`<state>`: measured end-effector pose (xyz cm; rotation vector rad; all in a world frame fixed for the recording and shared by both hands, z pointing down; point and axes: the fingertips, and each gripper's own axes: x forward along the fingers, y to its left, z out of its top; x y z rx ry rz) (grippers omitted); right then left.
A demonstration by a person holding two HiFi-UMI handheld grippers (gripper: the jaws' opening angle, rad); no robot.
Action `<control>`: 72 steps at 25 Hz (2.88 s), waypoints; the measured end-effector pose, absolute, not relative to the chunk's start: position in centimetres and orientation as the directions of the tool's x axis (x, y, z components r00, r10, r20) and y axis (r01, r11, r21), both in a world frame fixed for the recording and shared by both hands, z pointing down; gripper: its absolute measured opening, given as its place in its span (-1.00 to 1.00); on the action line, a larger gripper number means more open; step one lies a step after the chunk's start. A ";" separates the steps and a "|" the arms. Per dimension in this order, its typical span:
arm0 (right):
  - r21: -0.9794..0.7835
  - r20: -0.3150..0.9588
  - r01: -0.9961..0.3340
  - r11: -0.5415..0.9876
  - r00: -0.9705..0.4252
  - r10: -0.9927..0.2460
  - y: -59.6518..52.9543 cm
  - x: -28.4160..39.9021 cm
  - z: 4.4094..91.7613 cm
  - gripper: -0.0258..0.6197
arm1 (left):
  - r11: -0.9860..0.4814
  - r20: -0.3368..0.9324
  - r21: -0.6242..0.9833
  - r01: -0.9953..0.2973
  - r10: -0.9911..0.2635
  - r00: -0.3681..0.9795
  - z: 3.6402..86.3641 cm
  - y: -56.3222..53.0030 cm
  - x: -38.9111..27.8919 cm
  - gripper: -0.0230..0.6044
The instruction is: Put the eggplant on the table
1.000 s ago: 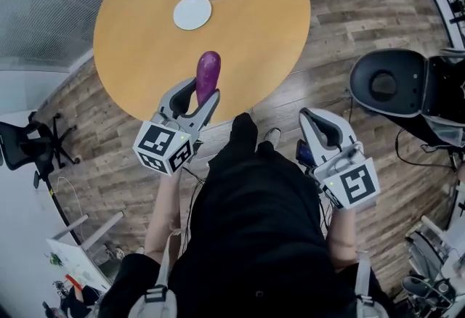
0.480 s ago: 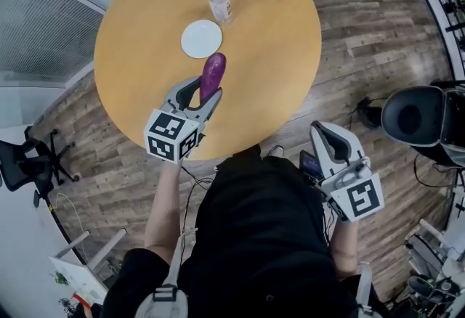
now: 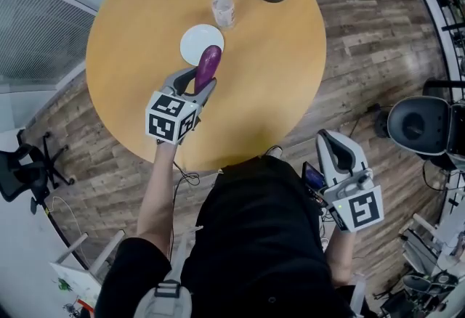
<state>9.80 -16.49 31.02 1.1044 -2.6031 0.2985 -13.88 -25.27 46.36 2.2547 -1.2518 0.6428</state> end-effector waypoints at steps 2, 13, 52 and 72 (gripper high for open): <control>-0.081 0.363 -0.736 0.672 -0.650 -0.668 -16.8 9.6 31.3 -0.86 | -0.459 0.624 0.184 -0.869 -0.629 0.464 47.3 -26.0 -14.6 -0.26; -0.097 0.412 -0.704 0.703 -0.672 -0.616 -18.8 6.0 32.4 -0.86 | -0.378 0.713 0.198 -0.904 -0.578 0.397 52.8 -29.8 -18.1 -0.25; -0.192 0.415 -0.625 0.757 -0.751 -0.514 -22.8 -2.5 35.6 -0.86 | -0.294 0.832 0.158 -0.943 -0.474 0.288 62.6 -37.8 -20.5 -0.22; -0.203 0.413 -0.620 0.758 -0.756 -0.508 -22.6 -2.6 35.7 -0.86 | -0.316 0.837 0.127 -0.940 -0.474 0.272 62.7 -38.2 -20.2 -0.14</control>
